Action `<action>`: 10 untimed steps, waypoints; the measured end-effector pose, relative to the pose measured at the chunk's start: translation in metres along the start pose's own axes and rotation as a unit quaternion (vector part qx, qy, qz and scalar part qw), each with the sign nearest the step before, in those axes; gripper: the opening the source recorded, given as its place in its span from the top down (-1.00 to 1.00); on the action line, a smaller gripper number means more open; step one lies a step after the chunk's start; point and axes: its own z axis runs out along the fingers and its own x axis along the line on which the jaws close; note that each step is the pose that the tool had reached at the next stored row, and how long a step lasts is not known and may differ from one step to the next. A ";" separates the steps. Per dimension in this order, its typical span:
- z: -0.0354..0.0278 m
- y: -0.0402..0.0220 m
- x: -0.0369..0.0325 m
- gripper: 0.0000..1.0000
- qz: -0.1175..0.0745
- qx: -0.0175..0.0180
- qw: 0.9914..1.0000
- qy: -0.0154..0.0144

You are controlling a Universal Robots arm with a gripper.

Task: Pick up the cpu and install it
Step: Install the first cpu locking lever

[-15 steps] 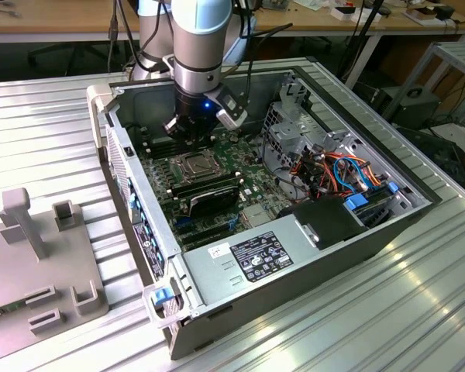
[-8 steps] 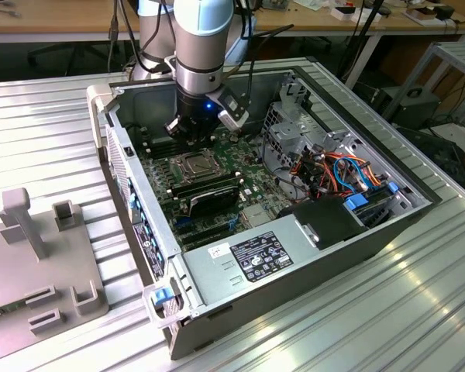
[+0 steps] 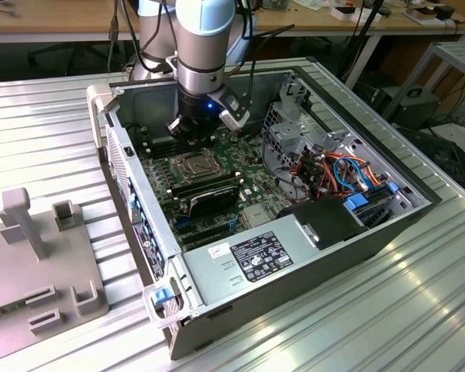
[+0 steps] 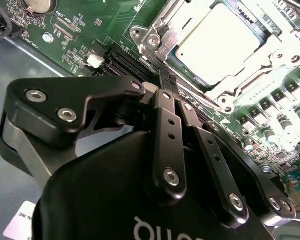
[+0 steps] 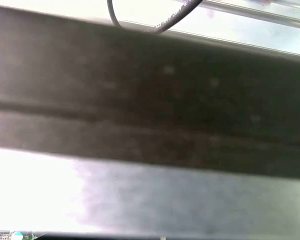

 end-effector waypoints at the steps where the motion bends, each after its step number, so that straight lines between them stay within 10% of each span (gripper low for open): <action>1: 0.0001 -0.0001 -0.0009 0.79 0.000 0.000 1.000 0.000; 10: 0.0006 -0.0006 -0.0043 0.79 0.000 0.000 1.000 0.001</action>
